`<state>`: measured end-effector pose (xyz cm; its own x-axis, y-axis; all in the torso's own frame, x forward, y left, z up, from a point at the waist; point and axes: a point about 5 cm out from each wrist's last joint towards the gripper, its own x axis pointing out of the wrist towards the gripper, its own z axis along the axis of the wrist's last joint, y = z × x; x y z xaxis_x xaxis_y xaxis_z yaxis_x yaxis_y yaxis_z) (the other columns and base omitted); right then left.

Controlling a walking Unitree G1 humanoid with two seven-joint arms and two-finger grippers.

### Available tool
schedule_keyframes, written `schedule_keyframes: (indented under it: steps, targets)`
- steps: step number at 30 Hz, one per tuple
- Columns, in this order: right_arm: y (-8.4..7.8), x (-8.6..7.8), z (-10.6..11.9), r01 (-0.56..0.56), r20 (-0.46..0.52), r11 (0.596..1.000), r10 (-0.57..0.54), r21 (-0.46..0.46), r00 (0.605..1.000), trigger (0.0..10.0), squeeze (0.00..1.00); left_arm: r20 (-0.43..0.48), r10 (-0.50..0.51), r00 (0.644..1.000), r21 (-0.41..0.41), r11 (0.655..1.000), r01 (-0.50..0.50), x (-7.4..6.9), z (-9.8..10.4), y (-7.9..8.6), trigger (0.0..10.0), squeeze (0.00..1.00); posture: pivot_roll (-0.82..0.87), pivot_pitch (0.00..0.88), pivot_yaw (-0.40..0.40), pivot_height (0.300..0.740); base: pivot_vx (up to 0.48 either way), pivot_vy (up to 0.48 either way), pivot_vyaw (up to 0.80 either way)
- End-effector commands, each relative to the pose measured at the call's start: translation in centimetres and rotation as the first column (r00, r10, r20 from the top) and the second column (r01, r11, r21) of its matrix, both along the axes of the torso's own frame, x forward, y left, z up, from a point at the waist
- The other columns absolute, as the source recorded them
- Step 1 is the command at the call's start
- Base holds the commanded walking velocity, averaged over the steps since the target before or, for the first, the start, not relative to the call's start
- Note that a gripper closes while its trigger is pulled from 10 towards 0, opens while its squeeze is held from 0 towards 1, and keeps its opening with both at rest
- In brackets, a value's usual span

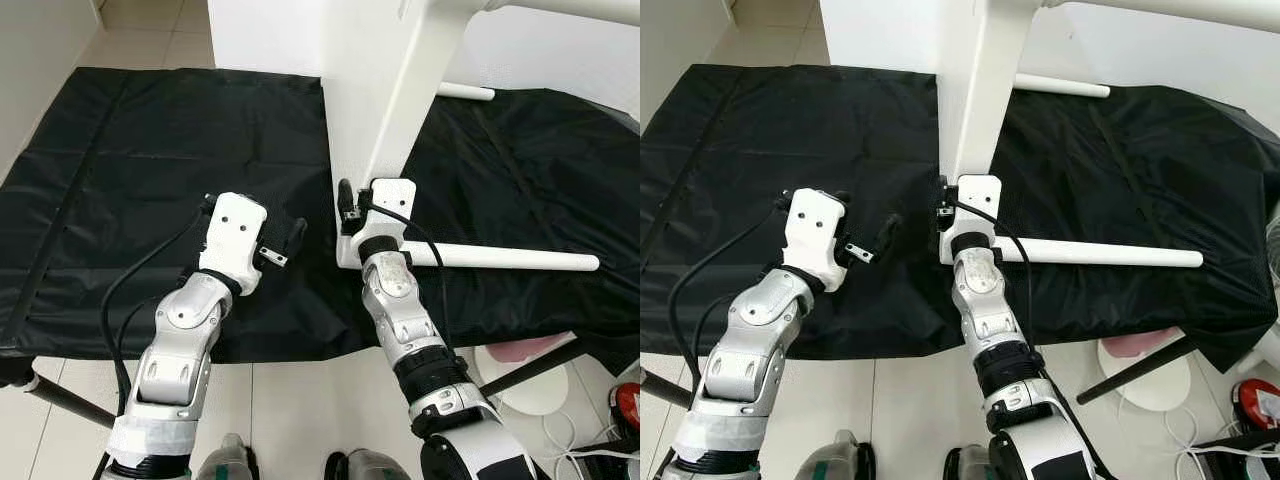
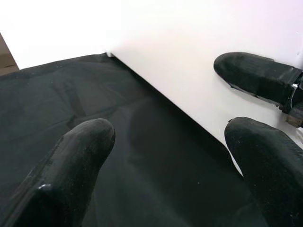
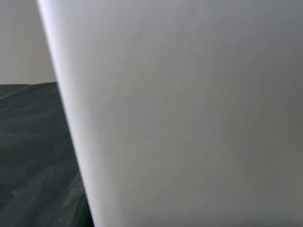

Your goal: Building children table

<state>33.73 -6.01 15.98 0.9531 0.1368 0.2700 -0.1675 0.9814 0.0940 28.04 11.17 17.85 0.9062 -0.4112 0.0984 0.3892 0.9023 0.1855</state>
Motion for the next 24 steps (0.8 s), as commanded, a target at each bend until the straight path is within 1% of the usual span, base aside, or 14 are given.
schedule_keyframes:
  steps: [1, 4, 5, 8, 10, 13, 14, 15, 16, 18, 19, 22, 24]
  targets:
    - [3.9, -1.3, 0.3, -0.197, 0.048, 0.98, 0.197, -0.001, 0.979, 0.0, 0.0, 0.025, 0.099, 0.995, -0.016, 0.995, -0.099, 0.1, 0.4, 0.4, 10.0, 0.0, 0.12, 0.039, -0.067, 0.74, 0.0, 0.0, 0.0]
    - [5.1, -2.1, 0.3, -0.261, 0.069, 0.965, 0.26, 0.005, 0.963, 0.0, 0.0, 0.026, 0.098, 0.995, -0.018, 0.995, -0.098, 0.1, 0.4, 0.4, 10.0, 0.0, 0.12, 0.038, -0.068, 0.74, 0.0, 0.0, 0.0]
    - [5.7, -2.5, 0.3, -0.289, 0.072, 0.957, 0.288, 0.017, 0.955, 0.0, 0.0, 0.025, 0.098, 0.995, -0.018, 0.995, -0.097, 0.1, 0.4, 0.4, 10.0, 0.0, 0.12, 0.041, -0.067, 0.74, 0.0, 0.0, 0.0]
    - [5.9, -2.6, 0.4, -0.297, 0.072, 0.955, 0.295, 0.023, 0.953, 0.0, 0.0, 0.024, 0.098, 0.995, -0.018, 0.995, -0.097, 0.1, 0.3, 0.4, 10.0, 0.0, 0.12, 0.041, -0.067, 0.74, 0.0, 0.0, 0.0]
    - [6.5, -2.7, 0.7, -0.314, 0.084, 0.949, 0.311, 0.028, 0.947, 0.0, 0.0, 0.023, 0.096, 0.995, -0.02, 0.995, -0.095, 0.1, 0.3, 0.3, 10.0, 0.0, 0.12, 0.041, -0.065, 0.74, 0.0, 0.0, 0.0]
    - [6.8, -2.7, 0.8, -0.319, 0.084, 0.947, 0.315, 0.035, 0.945, 0.0, 0.0, 0.024, 0.095, 0.995, -0.021, 0.995, -0.094, 0.0, 0.4, 0.2, 10.0, 0.0, 0.12, 0.04, -0.065, 0.74, 0.0, 0.0, 0.0]
    - [7.0, -2.6, 0.9, -0.316, 0.08, 0.948, 0.312, 0.038, 0.947, 4.9, 0.0, 0.024, 0.094, 0.995, -0.022, 0.995, -0.093, 0.0, 0.4, 0.2, 10.0, 0.0, 0.13, 0.04, -0.066, 0.74, 0.0, 0.0, 0.0]
    - [7.0, -2.6, 0.9, -0.316, 0.08, 0.948, 0.312, 0.038, 0.947, 4.9, 0.0, 0.024, 0.094, 0.995, -0.022, 0.995, -0.093, 0.0, 0.4, 0.2, 10.0, 0.0, 0.13, 0.04, -0.066, 0.74, 0.0, 0.0, 0.0]
    - [7.0, -2.5, 1.0, -0.307, 0.079, 0.951, 0.304, 0.033, 0.949, 10.0, 0.0, 0.025, 0.094, 0.995, -0.023, 0.995, -0.094, 0.0, 0.4, 0.2, 10.0, 0.0, 0.13, 0.04, -0.067, 0.74, 0.0, 0.0, 0.0]
    - [6.9, -2.4, 1.0, -0.301, 0.075, 0.953, 0.298, 0.034, 0.952, 10.0, 0.0, 0.025, 0.095, 0.995, -0.024, 0.995, -0.095, 0.0, 0.4, 0.2, 10.0, 0.0, 0.13, 0.04, -0.068, 0.74, 0.0, 0.0, 0.0]
    - [6.6, -2.3, 0.9, -0.312, 0.079, 0.949, 0.308, 0.047, 0.948, 10.0, 1.0, 0.025, 0.096, 0.995, -0.023, 0.995, -0.096, 0.0, 0.4, 0.2, 10.0, 0.0, 0.13, 0.039, -0.068, 0.74, 0.0, 0.0, 0.0]
    - [6.4, -2.3, 0.9, -0.325, 0.083, 0.943, 0.319, 0.071, 0.944, 10.0, 1.0, 0.025, 0.096, 0.995, -0.025, 0.995, -0.095, -0.1, 0.4, 0.2, 10.0, 0.0, 0.13, 0.04, -0.069, 0.74, 0.0, 0.0, 0.0]
    - [5.9, -2.4, 1.0, -0.324, 0.113, 0.944, 0.316, 0.058, 0.942, 10.0, 1.0, 0.025, 0.097, 0.995, -0.027, 0.995, -0.096, 0.0, 0.4, 0.2, 10.0, 0.0, 0.13, 0.04, -0.069, 0.74, 0.0, 0.0, 0.0]
